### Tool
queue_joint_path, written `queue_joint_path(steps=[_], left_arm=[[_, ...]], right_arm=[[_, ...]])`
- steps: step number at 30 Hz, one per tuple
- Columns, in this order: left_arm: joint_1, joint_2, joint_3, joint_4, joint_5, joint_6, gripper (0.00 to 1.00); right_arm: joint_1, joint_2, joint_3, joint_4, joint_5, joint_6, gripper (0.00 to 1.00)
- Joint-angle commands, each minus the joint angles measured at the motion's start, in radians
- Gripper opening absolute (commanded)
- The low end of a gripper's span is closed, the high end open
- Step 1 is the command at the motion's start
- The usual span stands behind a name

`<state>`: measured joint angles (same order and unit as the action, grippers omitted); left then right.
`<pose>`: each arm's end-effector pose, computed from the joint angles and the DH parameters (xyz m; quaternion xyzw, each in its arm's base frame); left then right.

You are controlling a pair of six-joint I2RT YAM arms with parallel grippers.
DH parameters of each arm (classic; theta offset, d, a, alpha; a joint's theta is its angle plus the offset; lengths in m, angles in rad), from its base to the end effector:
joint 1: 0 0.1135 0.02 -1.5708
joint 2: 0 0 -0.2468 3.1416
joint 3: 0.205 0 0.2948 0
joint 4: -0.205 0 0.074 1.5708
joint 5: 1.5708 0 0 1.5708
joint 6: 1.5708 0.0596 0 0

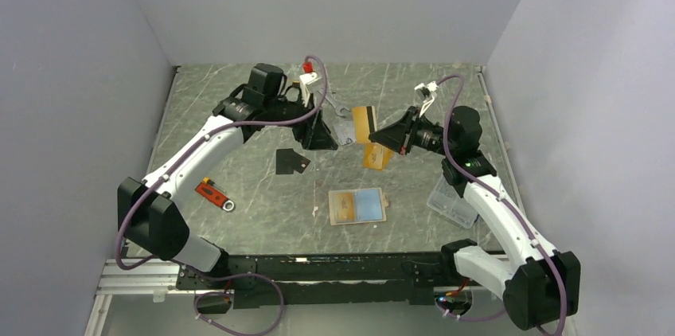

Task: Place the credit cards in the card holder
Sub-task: Pick up the credit card from the center of the board.

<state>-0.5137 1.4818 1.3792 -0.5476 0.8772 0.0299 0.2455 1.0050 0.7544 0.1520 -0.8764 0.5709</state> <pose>0.3089 -0.2269 0.3216 0.3995 0.7307 -0.4657 0.2993 0.2738 0.1158 0.2974 -0.1724 0.7084 0.5300 0.4332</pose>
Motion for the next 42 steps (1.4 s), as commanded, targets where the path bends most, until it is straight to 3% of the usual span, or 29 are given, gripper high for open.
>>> queue_joint_path(steps=[1,6,11,17,26,37,40,42], left_arm=[[0.036,-0.050,-0.063,0.285,0.193,-0.272,0.79],[0.085,-0.063,-0.132,0.462,0.286,-0.420,0.87],[0.103,-0.057,-0.166,0.537,0.313,-0.467,0.87],[0.103,-0.036,-0.176,0.602,0.333,-0.502,0.83],[0.104,-0.019,-0.167,0.610,0.353,-0.508,0.75],[0.127,-0.014,-0.185,0.691,0.383,-0.578,0.48],[0.133,-0.020,-0.192,0.706,0.391,-0.588,0.32],[0.136,-0.027,-0.193,0.691,0.389,-0.580,0.16]], right_arm=[[0.002,0.031,-0.011,0.201,-0.040,0.103,0.00],[0.013,0.079,-0.027,0.284,-0.081,0.161,0.00],[0.035,0.102,-0.036,0.342,-0.104,0.199,0.00],[0.066,0.175,-0.074,0.543,-0.128,0.332,0.00],[0.117,0.284,-0.057,0.679,-0.126,0.401,0.00],[0.187,0.346,-0.049,0.732,-0.128,0.406,0.00],[0.200,0.342,-0.041,0.722,-0.134,0.393,0.00],[0.200,0.332,-0.040,0.706,-0.137,0.381,0.00]])
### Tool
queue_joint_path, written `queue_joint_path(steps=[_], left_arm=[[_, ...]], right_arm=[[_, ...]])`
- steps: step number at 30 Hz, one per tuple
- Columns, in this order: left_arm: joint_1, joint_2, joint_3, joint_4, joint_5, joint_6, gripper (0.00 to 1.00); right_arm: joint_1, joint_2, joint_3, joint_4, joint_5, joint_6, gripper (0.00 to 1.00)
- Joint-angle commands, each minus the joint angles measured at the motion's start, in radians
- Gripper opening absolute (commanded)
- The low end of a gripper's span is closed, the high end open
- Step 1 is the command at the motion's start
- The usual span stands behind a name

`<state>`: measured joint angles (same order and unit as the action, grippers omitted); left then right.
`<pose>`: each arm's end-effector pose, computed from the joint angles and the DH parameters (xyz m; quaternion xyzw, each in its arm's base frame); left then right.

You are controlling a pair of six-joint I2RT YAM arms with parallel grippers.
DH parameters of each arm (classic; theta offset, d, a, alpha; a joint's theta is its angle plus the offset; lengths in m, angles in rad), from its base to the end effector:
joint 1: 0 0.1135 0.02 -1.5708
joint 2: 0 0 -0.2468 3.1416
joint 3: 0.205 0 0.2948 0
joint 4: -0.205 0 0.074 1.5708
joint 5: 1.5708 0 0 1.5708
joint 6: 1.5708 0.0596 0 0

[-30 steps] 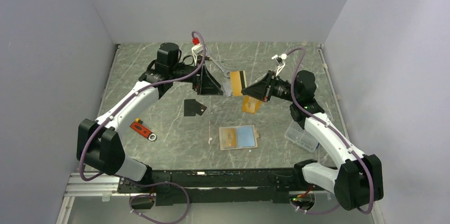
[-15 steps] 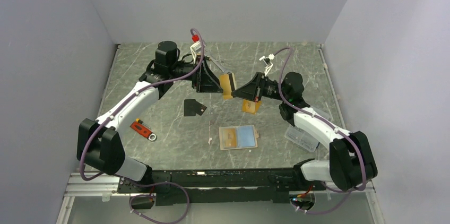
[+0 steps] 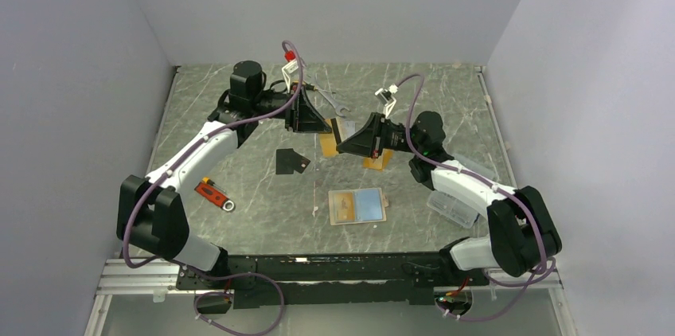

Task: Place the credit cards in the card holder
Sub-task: Pick up the credit card from the center of the board.

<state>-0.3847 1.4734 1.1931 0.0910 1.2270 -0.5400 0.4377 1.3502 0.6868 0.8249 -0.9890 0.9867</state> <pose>0.3334 -0.1955 0.3192 0.3168 0.6568 -0.6295 0.2683 0.2830 0.1874 0.2410 -0.1935 0.6468 0.6709 0.3067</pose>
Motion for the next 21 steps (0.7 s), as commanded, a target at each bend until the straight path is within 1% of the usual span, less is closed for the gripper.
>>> queue_joint_path(steps=[1,2,4,7,9,11,13,17,21], left_arm=[[0.008,-0.022,-0.002,0.033,0.037,0.005,0.06],[0.009,-0.026,0.004,0.003,0.034,0.025,0.00],[0.009,-0.033,0.015,-0.042,0.029,0.055,0.00],[0.009,-0.039,0.005,-0.010,0.042,0.028,0.00],[0.010,-0.042,0.002,-0.007,0.044,0.022,0.00],[0.009,-0.044,0.003,-0.022,0.042,0.034,0.00],[0.009,-0.047,0.000,-0.026,0.044,0.034,0.00],[0.009,-0.051,0.003,-0.023,0.048,0.027,0.00],[0.009,-0.044,0.011,-0.024,0.051,0.022,0.00]], right_arm=[[0.009,-0.019,0.031,0.018,-0.025,-0.043,0.00],[0.008,-0.028,0.036,0.004,-0.025,-0.052,0.01],[0.008,-0.039,0.047,-0.016,-0.026,-0.062,0.05],[0.008,-0.047,0.077,-0.069,-0.020,-0.092,0.20],[0.009,-0.042,0.102,-0.095,-0.016,-0.113,0.26],[0.009,-0.028,0.117,-0.075,-0.016,-0.094,0.30],[0.009,-0.010,0.128,-0.041,-0.017,-0.071,0.29],[0.011,0.015,0.129,0.013,-0.025,-0.031,0.19],[0.032,0.022,0.112,0.001,-0.021,-0.037,0.16]])
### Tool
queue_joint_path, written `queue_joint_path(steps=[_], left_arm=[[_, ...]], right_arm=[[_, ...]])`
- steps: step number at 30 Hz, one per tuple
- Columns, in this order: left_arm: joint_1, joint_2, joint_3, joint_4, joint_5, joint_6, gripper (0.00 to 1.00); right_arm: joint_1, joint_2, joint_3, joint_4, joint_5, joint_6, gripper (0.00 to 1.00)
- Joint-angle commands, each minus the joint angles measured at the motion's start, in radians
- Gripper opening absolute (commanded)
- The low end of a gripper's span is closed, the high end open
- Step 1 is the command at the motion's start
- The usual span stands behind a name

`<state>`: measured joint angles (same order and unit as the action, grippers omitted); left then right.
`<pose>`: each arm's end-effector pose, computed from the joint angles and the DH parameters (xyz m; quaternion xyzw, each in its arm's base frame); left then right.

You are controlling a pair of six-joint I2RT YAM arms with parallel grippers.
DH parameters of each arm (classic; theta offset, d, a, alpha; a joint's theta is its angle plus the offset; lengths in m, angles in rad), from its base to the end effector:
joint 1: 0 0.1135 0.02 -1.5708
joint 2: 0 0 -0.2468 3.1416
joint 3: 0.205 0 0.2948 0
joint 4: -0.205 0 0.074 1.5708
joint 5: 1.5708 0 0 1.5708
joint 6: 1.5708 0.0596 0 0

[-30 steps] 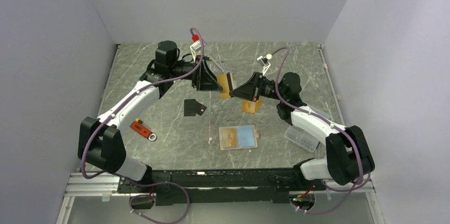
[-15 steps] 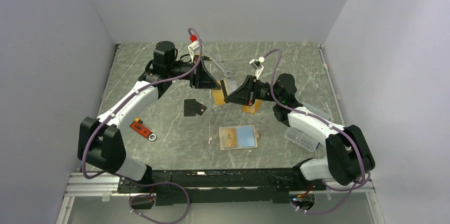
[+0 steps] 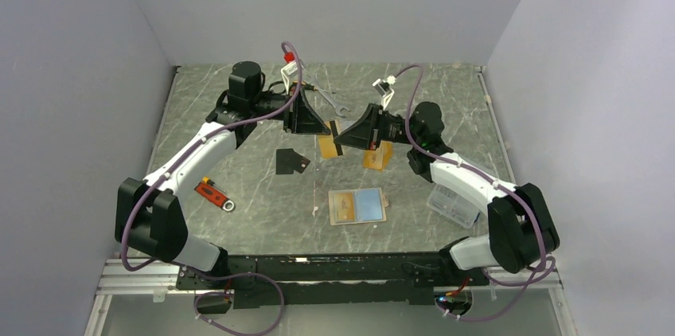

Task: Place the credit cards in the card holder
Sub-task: Pick up the credit card from the center of the board, then insert the credit card into the card holder.

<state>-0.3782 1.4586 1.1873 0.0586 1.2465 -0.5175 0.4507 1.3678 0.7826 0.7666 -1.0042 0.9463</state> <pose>0.3299 -0.1919 0.3196 0.3217 0.6558 -0.6302 0.2630 0.2916 0.1970 0.2650 -0.2208 0.6347 0.6690 0.3176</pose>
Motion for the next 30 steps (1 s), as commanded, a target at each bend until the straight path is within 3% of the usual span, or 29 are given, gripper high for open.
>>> queue_joint_path(steps=[1,8,12,13,15,19,20,24,30], left_arm=[[0.002,-0.027,0.018,0.014,0.031,-0.006,0.00],[0.002,-0.019,0.008,0.078,0.042,-0.065,0.00],[0.002,-0.023,0.001,0.093,0.050,-0.077,0.00],[0.002,-0.025,-0.002,0.106,0.055,-0.088,0.00],[0.002,-0.027,-0.007,0.128,0.062,-0.105,0.10],[0.006,-0.032,-0.008,0.149,0.077,-0.132,0.46],[0.007,-0.033,-0.011,0.170,0.084,-0.147,0.50],[0.009,-0.034,-0.032,0.265,0.104,-0.216,0.52],[0.009,-0.046,-0.051,0.313,0.130,-0.255,0.43]], right_arm=[[0.027,0.008,0.011,0.063,0.000,0.003,0.16],[0.081,0.047,-0.001,0.131,0.032,0.041,0.15],[0.089,0.051,0.002,0.118,0.047,0.029,0.00],[0.090,0.044,0.001,0.107,0.053,0.021,0.00],[0.089,0.031,0.003,0.063,0.064,-0.001,0.00],[0.085,0.014,0.001,0.026,0.066,-0.022,0.00],[0.086,0.016,-0.001,0.030,0.062,-0.019,0.00],[0.080,0.024,-0.010,0.055,0.054,0.003,0.00],[0.023,0.005,-0.042,0.088,0.071,0.029,0.00]])
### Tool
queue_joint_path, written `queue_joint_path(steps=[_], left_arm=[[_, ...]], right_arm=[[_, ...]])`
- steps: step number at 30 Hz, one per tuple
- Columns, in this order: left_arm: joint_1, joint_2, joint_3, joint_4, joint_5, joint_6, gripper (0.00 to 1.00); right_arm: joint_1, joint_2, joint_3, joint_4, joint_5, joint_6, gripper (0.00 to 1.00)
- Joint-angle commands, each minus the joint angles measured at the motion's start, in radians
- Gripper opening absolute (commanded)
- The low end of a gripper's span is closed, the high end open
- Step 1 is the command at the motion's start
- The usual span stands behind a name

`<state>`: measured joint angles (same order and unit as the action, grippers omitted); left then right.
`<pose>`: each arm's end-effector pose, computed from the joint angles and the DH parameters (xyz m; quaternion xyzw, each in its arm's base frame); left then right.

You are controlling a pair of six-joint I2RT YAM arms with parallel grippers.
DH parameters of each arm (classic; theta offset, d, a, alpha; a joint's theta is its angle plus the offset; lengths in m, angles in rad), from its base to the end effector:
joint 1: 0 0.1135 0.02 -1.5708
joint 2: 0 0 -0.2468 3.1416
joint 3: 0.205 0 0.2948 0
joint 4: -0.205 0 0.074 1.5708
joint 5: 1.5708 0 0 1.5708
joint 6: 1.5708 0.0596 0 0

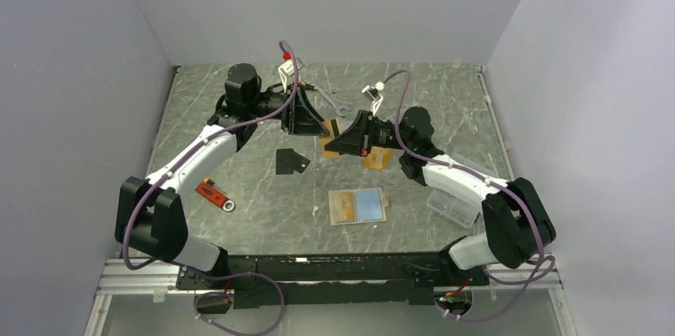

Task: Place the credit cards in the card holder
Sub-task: Insert the credit card into the card holder.

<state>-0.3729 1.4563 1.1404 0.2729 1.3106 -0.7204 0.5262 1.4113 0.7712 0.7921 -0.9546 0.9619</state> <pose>0.3274 -0.1899 0.3222 0.3162 0.6368 -0.6610 0.2398 0.2828 0.2205 0.2493 -0.2153 0.6402 0.6766 0.2932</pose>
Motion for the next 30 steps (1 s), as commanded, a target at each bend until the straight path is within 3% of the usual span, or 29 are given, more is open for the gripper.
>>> queue_joint_path(steps=[1,6,12,14,17,20,24,30], left_arm=[[0.003,-0.046,-0.005,0.095,0.069,-0.051,0.41],[0.003,-0.048,0.001,0.083,0.080,-0.041,0.36],[0.003,-0.041,0.006,0.004,0.060,0.031,0.34],[-0.003,-0.039,0.041,-0.210,-0.011,0.215,0.35],[-0.054,-0.015,0.142,-0.653,-0.195,0.628,0.37],[-0.145,0.045,0.175,-0.880,-0.381,0.913,0.39],[-0.291,0.082,0.053,-0.878,-0.627,1.084,0.40],[-0.371,0.183,-0.004,-0.836,-0.717,1.160,0.40]], right_arm=[[-0.072,-0.046,-0.041,0.078,0.026,0.028,0.00],[-0.156,-0.090,-0.079,0.109,0.055,0.062,0.00],[-0.184,-0.147,-0.091,-0.052,0.071,-0.009,0.00],[-0.192,-0.167,-0.087,-0.203,0.078,-0.072,0.00],[-0.188,-0.202,-0.052,-0.587,0.149,-0.266,0.00],[-0.187,-0.224,-0.064,-0.881,0.228,-0.386,0.00],[-0.167,-0.261,-0.152,-1.050,0.331,-0.399,0.00],[-0.107,-0.316,-0.252,-1.173,0.508,-0.341,0.00]])
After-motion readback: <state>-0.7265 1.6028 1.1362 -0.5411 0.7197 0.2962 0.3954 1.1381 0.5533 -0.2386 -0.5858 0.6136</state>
